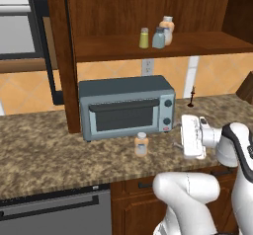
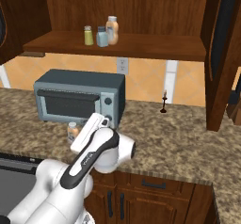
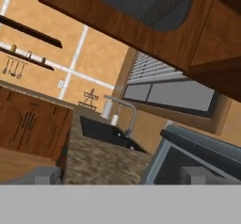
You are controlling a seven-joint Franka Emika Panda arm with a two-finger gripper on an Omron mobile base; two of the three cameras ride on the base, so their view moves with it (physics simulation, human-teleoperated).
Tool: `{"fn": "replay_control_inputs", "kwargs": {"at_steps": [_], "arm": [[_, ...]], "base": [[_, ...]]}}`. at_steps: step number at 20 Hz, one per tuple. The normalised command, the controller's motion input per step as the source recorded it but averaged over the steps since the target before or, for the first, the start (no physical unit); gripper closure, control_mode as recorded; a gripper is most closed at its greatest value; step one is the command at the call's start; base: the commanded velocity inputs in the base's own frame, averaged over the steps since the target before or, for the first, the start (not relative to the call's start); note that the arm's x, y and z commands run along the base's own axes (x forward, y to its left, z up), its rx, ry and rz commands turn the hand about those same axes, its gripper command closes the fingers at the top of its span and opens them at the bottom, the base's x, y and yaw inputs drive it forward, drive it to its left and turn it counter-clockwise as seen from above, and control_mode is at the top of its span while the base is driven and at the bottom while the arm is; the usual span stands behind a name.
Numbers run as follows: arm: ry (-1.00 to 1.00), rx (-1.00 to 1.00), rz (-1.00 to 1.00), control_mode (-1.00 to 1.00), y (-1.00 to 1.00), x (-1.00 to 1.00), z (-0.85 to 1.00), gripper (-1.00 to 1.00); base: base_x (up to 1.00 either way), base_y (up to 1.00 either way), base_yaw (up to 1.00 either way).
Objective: Put the shaker and condiment bottle from the counter next to their counterparts in the cabinet.
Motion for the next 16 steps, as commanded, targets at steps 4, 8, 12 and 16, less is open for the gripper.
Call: {"fn": "replay_control_inputs", "kwargs": {"at_steps": [4,8,12,16], "arm": [[0.0,-0.02,0.03,-1.0,0.0,-0.13,-0.41,-1.0],[0.02,0.0,0.02,-1.0,0.0,-0.02,-0.32,-1.0],[0.13,0.0,0.04,-1.0,0.0,0.01,-0.11,-1.0],[0.17,0.0,0.05,-1.0,0.0,0.07,0.0,-1.0]], "base": [[0.0,0.0,0.0],[0.0,0.0,0.0],[0.0,0.0,0.0],[0.0,0.0,0.0]]}}
